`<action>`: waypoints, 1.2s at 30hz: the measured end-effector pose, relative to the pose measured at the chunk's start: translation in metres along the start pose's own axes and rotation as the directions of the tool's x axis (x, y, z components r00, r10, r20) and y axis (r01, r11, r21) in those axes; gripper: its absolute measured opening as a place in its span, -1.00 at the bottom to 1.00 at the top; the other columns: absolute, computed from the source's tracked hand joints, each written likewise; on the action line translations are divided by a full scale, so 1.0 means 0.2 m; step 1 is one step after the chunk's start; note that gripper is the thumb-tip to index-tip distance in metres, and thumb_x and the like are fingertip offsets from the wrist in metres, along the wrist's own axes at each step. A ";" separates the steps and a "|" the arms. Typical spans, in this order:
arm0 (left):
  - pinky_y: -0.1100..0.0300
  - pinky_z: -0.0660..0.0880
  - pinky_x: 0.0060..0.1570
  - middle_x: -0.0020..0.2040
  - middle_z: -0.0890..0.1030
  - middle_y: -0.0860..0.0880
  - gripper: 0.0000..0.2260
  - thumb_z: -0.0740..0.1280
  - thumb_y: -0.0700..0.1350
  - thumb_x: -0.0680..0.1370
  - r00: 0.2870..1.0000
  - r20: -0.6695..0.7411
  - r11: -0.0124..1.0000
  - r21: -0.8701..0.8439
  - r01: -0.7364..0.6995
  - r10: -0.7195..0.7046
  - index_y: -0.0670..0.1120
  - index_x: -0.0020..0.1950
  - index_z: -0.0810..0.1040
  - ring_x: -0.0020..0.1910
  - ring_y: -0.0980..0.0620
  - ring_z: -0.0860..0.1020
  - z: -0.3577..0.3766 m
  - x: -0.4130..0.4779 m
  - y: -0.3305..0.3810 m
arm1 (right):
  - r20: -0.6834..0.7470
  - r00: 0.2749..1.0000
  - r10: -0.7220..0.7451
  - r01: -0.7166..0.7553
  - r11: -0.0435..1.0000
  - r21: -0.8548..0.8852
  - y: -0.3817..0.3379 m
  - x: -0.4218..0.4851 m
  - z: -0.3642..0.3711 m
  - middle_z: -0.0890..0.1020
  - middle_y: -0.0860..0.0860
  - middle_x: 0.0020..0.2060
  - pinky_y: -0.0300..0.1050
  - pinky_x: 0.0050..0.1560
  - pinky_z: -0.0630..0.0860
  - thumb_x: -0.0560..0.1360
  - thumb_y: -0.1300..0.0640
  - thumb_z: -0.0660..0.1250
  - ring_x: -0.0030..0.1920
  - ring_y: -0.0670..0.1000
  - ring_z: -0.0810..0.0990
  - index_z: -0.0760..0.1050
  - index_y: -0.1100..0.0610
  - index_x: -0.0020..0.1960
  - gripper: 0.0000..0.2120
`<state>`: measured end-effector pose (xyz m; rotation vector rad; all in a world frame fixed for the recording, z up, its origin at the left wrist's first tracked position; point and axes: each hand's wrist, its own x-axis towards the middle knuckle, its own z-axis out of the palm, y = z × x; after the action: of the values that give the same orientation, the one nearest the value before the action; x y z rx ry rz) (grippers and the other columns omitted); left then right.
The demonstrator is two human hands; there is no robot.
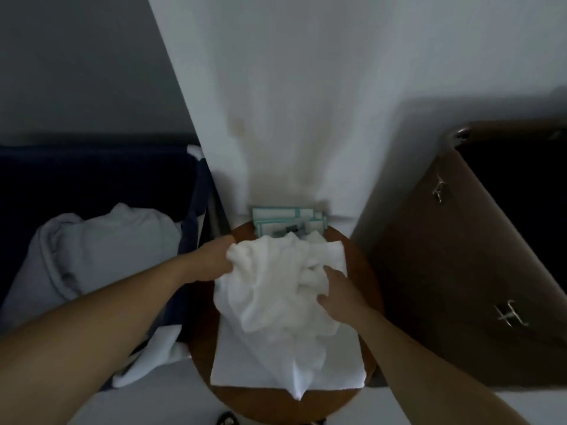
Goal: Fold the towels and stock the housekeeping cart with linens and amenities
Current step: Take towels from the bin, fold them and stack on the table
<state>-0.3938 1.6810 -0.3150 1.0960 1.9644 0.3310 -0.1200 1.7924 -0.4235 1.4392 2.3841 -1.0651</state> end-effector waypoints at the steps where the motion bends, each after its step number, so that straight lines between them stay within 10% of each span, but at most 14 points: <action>1: 0.35 0.35 -0.42 -0.32 0.49 0.17 -0.77 0.36 -0.16 0.40 0.998 0.052 0.998 -0.032 0.049 -0.047 0.11 -0.34 0.39 -0.35 0.10 0.47 0.00 -0.01 -0.01 | 0.009 1.000 -0.006 0.006 1.000 -0.019 0.02 0.04 0.01 0.23 0.06 0.53 -0.05 0.43 0.26 0.57 0.03 0.32 0.48 0.11 0.28 0.01 0.05 0.60 -0.27; 5: 0.27 0.54 -0.39 -0.07 0.62 0.09 -0.58 0.55 0.17 0.23 0.949 0.135 0.932 -0.195 0.306 -0.284 0.08 -0.01 0.54 -0.14 0.09 0.64 0.09 0.02 -0.09 | 0.035 0.998 -0.047 0.048 0.998 -0.031 0.01 0.19 0.08 -0.01 0.01 0.60 0.04 0.48 0.18 0.55 -0.02 0.35 0.55 0.12 0.13 -0.11 -0.07 0.61 -0.18; 11: 0.43 0.31 -0.40 -0.20 0.44 0.08 -0.70 0.50 -0.22 0.41 0.992 -0.124 0.989 0.141 0.042 -0.025 -0.01 -0.25 0.37 -0.14 0.05 0.46 0.17 0.06 -0.07 | 0.244 0.966 0.081 -0.095 0.994 0.047 0.01 0.26 0.11 0.25 0.11 0.50 0.05 0.35 0.35 0.48 -0.01 0.43 0.42 0.19 0.35 -0.13 0.00 0.61 -0.07; 18: 0.04 0.51 -0.16 -0.11 0.63 -0.13 -0.84 0.40 -0.28 0.45 0.858 -0.400 0.938 0.011 -0.347 0.322 -0.06 -0.22 0.48 -0.11 -0.13 0.58 -0.24 -0.10 0.48 | 0.068 0.993 0.093 -0.106 0.969 0.222 -0.01 0.08 -0.27 0.63 -0.06 -0.06 -0.08 0.00 0.56 0.35 -0.07 0.42 0.07 0.09 0.61 0.59 -0.04 -0.07 -0.81; 24: 0.08 0.54 -0.21 -0.04 0.63 -0.28 -0.66 0.35 -0.33 0.51 0.716 -0.420 0.705 -0.215 -0.676 0.558 0.08 -0.32 0.49 -0.16 -0.07 0.57 -0.52 -0.39 0.85 | 0.036 0.998 0.044 -0.051 0.975 0.216 -0.14 -0.18 -0.68 0.51 0.18 0.32 0.04 0.35 0.42 0.58 0.18 0.34 0.33 0.19 0.48 0.45 0.26 0.38 -0.61; 28: 0.14 0.49 -0.28 -0.12 0.58 -0.26 -0.75 0.37 -0.33 0.51 0.677 -0.428 0.632 -0.268 -0.727 0.598 -0.04 -0.26 0.44 -0.21 -0.04 0.53 -0.57 -0.47 0.92 | -0.262 0.961 -0.090 0.220 0.824 0.522 -0.26 -0.45 -0.88 0.60 0.10 0.18 -0.11 0.12 0.56 0.52 0.32 0.41 0.17 0.08 0.58 0.43 0.19 0.39 -0.54; 31: 0.21 0.39 -0.37 -0.26 0.49 -0.10 -0.84 0.35 -0.25 0.39 0.679 -0.483 0.591 -0.347 -0.728 0.553 -0.07 -0.25 0.39 -0.30 0.02 0.45 -0.58 -0.49 0.94 | -0.289 0.940 -0.182 0.336 0.643 0.689 -0.36 -0.60 -0.92 0.63 0.26 0.13 0.24 0.13 0.59 0.55 0.28 0.38 0.12 0.30 0.61 0.53 0.17 0.29 -0.68; 36: 0.30 0.37 -0.47 -0.41 0.44 0.11 -0.83 0.28 -0.26 0.31 0.701 -0.520 0.498 -0.494 -0.712 0.487 -0.03 -0.29 0.33 -0.45 0.15 0.42 -0.62 -0.52 0.95 | -0.278 0.878 -0.390 0.426 0.369 0.826 -0.47 -0.74 -0.95 0.64 0.16 0.18 0.15 0.07 0.60 0.46 -0.03 0.42 0.20 0.23 0.61 0.59 0.00 0.25 -0.63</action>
<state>-0.3535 1.7295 -0.0725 1.2417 1.3838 1.5829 -0.0787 1.7831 -0.1692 0.9583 2.3139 -2.7320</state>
